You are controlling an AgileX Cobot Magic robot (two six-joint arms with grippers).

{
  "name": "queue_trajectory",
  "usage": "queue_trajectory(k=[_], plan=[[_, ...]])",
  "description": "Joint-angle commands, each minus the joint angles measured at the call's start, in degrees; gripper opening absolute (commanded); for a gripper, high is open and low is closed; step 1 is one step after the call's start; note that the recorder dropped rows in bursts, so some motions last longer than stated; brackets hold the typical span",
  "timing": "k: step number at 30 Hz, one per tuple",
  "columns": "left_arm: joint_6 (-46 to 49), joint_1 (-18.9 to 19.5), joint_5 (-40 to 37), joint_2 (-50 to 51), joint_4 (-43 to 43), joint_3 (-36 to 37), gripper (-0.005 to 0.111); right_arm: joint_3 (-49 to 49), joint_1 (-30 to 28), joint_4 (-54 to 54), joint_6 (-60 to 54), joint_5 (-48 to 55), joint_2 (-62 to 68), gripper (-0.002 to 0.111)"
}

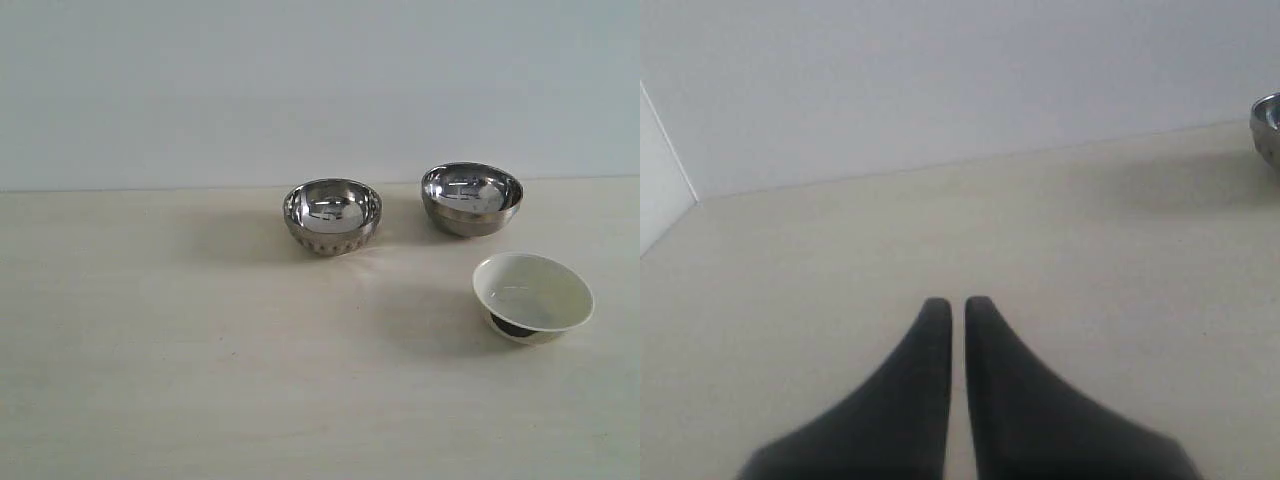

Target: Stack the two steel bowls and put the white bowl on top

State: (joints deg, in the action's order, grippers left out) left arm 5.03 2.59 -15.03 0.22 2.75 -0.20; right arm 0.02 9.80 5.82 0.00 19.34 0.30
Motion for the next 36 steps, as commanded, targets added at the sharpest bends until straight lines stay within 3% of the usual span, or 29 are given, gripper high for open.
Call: queue_trajectory(k=[1,5,12,15,27,33,36], plan=[[-0.6,0.1,0.4,-0.2,-0.4,0.2,0.004,0.0,-0.1,-0.4,0.0,-0.2,-0.3,0.000],[-0.6,0.1,0.4,-0.2,-0.4,0.2,0.004,0.0,-0.1,0.2,1.1,-0.2,-0.3,0.000],[-0.6,0.1,0.4,-0.2,-0.4,0.2,0.004,0.0,-0.1,22.1,17.9,-1.1,-0.3,0.000],[-0.6,0.1,0.4,-0.2,-0.4,0.2,0.004,0.0,-0.1,26.1,21.7,-1.0,-0.3,0.000],[-0.6,0.1,0.4,-0.2,-0.4,0.2,0.004,0.0,-0.1,26.9,22.3,-1.2,-0.3,0.000],[-0.6,0.1,0.4,-0.2,-0.4,0.2,0.004,0.0,0.0,27.4,24.0,-8.3,-0.3,0.000],[-0.6,0.1,0.4,-0.2,-0.4,0.2,0.004,0.0,0.0,27.5,18.2,-10.6,-0.3,0.000]])
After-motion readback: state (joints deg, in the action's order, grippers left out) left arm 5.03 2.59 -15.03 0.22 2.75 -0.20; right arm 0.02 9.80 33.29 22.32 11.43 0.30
